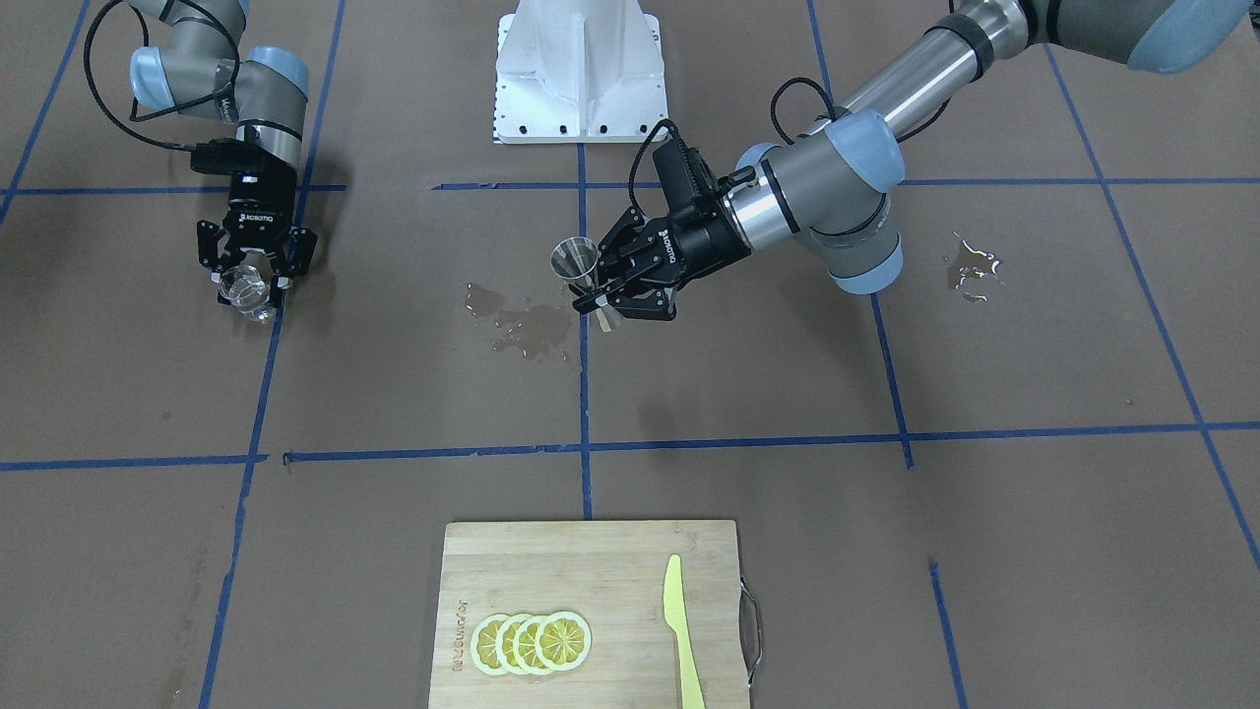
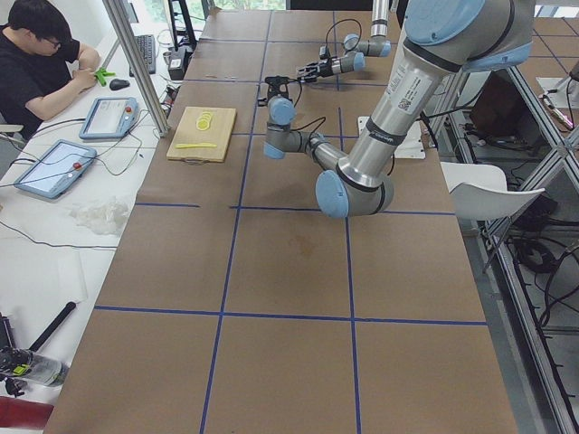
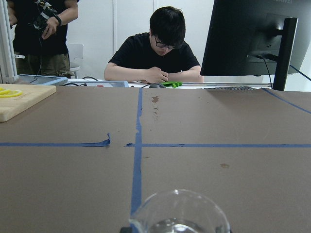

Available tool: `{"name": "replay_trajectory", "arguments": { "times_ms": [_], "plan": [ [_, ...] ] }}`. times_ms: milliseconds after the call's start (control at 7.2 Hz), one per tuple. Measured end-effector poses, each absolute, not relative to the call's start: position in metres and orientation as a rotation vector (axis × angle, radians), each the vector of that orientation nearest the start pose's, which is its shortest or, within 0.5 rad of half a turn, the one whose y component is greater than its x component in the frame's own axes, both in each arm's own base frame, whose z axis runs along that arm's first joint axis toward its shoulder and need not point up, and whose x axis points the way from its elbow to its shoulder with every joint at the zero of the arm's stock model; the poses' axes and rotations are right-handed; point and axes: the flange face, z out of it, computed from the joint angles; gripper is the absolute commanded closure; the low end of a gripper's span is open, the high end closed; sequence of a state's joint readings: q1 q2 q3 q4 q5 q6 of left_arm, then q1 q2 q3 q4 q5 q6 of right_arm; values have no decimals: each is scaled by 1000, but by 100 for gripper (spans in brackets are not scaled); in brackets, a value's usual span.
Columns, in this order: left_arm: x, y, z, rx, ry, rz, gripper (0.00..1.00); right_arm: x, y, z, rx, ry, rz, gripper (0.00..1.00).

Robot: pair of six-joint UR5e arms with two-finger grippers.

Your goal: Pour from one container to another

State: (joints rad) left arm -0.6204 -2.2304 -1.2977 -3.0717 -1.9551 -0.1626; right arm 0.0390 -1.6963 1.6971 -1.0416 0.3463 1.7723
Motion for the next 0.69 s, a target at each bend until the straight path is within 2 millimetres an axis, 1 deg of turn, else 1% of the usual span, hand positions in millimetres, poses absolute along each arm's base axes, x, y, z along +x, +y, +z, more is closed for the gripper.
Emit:
{"name": "replay_trajectory", "arguments": {
  "times_ms": [139, 278, 416, 694],
  "plan": [
    [498, -473, 227, 1507, 1261, 891, 100, -433, -244, 563, 1163, -562, 530, 86],
    [498, -473, 227, 1508, 1262, 891, 100, -433, -244, 563, 1163, -562, 529, 94],
    [497, -473, 226, 1509, 1262, 891, 100, -433, -243, 563, 1162, -564, 529, 100],
    [496, -473, 226, 1515, 1265, 889, 100, -432, -243, 555, 1177, -583, 545, 100]
  ]
}}
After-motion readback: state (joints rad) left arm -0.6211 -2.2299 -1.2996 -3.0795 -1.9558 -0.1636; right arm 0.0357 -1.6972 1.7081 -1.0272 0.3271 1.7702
